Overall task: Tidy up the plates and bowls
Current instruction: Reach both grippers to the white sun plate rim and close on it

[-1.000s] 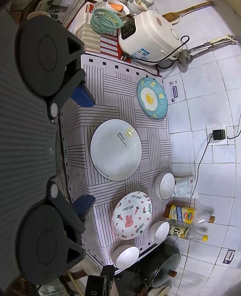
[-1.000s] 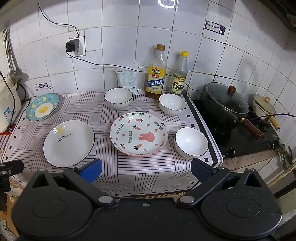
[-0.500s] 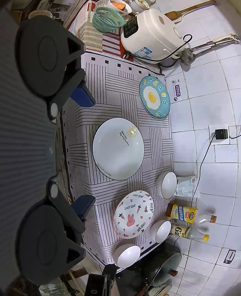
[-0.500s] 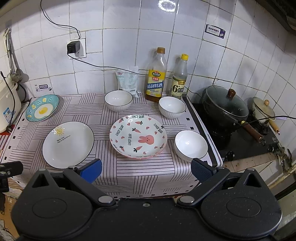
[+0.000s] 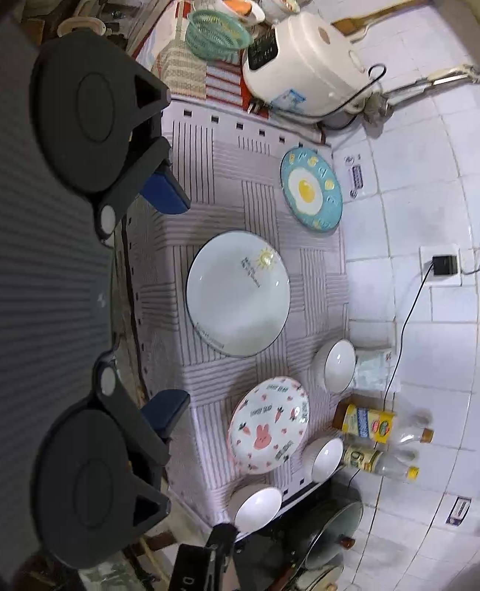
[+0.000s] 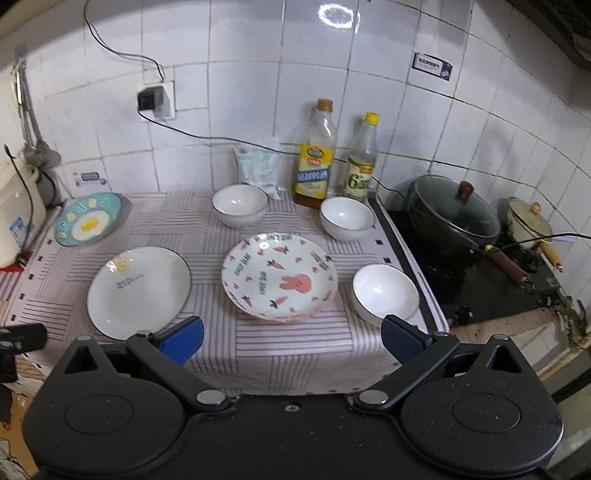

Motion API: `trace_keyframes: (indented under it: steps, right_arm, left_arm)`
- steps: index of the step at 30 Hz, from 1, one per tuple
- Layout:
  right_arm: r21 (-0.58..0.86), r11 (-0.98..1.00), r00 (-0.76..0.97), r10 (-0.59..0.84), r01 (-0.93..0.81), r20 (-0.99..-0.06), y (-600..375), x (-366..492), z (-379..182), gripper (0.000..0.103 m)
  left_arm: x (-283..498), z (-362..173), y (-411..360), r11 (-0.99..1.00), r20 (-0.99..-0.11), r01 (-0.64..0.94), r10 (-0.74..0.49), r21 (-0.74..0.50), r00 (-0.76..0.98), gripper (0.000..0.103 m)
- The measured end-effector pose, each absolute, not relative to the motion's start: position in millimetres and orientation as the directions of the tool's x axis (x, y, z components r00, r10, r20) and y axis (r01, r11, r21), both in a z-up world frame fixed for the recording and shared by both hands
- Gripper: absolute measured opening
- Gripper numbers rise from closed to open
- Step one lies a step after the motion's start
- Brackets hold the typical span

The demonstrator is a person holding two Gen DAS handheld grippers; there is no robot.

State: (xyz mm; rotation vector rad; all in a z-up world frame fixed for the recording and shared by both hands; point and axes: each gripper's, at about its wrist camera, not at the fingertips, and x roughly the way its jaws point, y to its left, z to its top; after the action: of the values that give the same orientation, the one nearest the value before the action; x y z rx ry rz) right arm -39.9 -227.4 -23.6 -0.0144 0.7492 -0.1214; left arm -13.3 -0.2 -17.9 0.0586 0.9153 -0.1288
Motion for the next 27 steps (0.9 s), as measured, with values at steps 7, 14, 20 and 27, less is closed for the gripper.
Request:
trace_keyframes:
  steps: [7,14,20,27]
  right_arm:
    - [0.092,0.995,0.836,0.07,-0.024,-0.544,-229,-42,-34,0.103]
    - [0.19,0.968,0.815,0.241,-0.163,-0.527,-223,-1,-54,0.103]
    - [0.217,0.94,0.754,0.342,-0.264,-0.562,-204,49,-98,0.094]
    - [0.331,0.902,0.648,0.43,-0.277,-0.629,-187,95,-156,0.084]
  left_arm:
    - [-1,-16,22,0.984,-0.752,0.146,-0.175,-0.105,0.635,0.102]
    - [35,-27,49,0.986,-0.748,0.115,-0.168,-0.122,0.642,0.101]
    - [85,-83,75,0.993,-0.775,0.028,-0.107,-0.115,0.623,0.099]
    - [133,-156,106,0.99,-0.839,-0.069,-0.065,-0.121,0.541,0.095]
